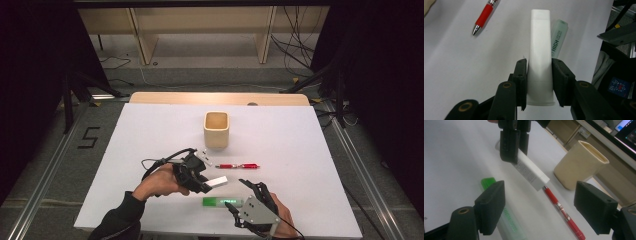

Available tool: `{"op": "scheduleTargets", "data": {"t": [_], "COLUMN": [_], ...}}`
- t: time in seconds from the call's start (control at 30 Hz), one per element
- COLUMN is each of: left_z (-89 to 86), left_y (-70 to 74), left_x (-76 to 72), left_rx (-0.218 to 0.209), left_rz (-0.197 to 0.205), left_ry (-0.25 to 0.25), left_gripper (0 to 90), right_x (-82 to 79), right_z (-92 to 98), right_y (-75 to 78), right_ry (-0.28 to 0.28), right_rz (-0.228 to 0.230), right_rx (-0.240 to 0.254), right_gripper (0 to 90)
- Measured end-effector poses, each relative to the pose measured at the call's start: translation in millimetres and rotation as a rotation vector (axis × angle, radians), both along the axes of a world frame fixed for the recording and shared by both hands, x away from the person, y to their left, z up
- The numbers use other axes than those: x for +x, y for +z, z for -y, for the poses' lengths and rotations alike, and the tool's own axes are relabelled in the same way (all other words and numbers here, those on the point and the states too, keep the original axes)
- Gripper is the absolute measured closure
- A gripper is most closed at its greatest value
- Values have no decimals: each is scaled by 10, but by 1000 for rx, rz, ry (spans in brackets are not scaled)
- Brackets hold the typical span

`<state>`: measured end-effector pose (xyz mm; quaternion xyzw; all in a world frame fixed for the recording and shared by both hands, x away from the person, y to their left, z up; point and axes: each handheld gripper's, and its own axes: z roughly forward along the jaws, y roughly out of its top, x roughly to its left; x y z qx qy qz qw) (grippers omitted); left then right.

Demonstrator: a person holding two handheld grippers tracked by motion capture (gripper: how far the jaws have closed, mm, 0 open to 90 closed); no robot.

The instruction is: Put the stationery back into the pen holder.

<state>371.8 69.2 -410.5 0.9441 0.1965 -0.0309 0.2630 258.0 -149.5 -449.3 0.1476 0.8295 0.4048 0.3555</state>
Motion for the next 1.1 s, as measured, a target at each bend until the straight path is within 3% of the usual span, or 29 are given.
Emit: {"op": "scheduleTargets", "data": {"t": [0.43,0.77,1.1], "left_z": [-3,0,20], "left_y": [22,65,75], "left_x": [-19,-52,-69], "left_rx": [-2,4,14], "left_rz": [-12,-4,-5], "left_ry": [-3,-10,-17], "left_gripper": [671,671,671], "right_x": [-35,-43,-27], "right_z": [-279,-471,-560], "right_y": [-101,-197,-229], "right_ry": [39,59,52], "right_rz": [165,334,383], "right_rx": [-205,-377,-442], "right_gripper": [287,353,436]}}
